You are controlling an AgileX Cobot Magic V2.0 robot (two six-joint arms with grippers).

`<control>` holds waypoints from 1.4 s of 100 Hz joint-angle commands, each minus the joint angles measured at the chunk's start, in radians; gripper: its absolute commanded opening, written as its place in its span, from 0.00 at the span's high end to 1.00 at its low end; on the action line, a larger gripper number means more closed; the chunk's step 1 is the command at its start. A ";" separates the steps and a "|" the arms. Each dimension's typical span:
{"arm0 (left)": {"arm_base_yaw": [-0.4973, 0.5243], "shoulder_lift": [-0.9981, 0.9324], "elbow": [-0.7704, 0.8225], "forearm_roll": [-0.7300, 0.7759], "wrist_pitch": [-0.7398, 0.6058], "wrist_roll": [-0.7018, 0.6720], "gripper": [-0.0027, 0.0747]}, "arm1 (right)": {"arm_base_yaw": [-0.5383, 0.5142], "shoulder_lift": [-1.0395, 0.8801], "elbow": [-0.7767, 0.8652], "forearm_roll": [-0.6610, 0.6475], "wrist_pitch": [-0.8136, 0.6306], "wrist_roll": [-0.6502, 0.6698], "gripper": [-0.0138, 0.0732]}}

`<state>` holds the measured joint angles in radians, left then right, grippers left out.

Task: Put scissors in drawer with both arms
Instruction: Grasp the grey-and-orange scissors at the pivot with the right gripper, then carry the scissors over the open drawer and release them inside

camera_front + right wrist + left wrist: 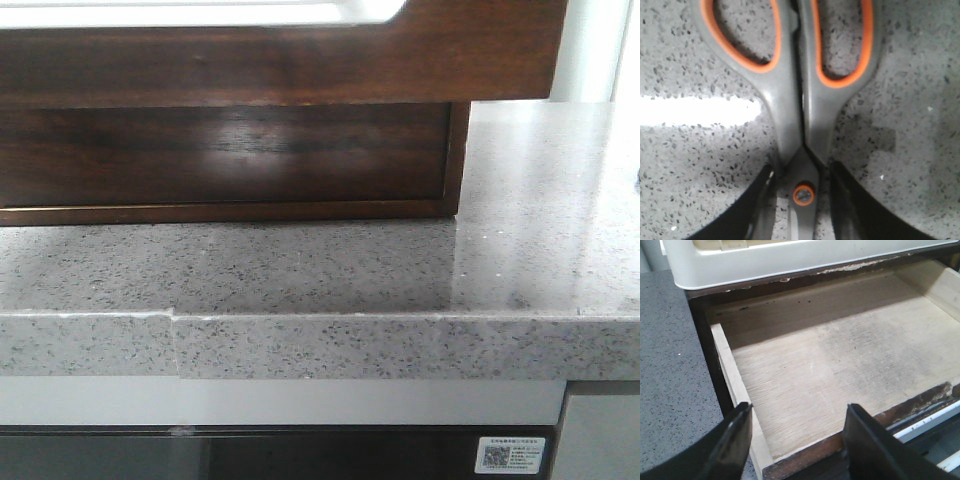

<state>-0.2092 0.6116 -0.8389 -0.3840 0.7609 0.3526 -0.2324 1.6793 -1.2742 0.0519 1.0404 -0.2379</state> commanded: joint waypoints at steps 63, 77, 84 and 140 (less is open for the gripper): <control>-0.007 0.002 -0.034 -0.032 -0.075 -0.011 0.46 | -0.007 -0.009 -0.030 -0.010 -0.001 -0.011 0.88; -0.007 0.002 -0.034 -0.032 -0.075 -0.011 0.46 | -0.007 -0.029 -0.031 -0.010 0.003 -0.011 0.89; -0.007 0.002 -0.034 -0.032 -0.075 -0.011 0.46 | -0.007 -0.061 -0.036 -0.010 0.008 -0.011 0.89; -0.007 0.002 -0.034 -0.032 -0.075 -0.011 0.46 | -0.001 -0.404 -0.351 0.255 0.111 -0.215 0.89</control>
<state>-0.2092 0.6116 -0.8389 -0.3862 0.7609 0.3520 -0.2324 1.3400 -1.5517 0.1982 1.1741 -0.3735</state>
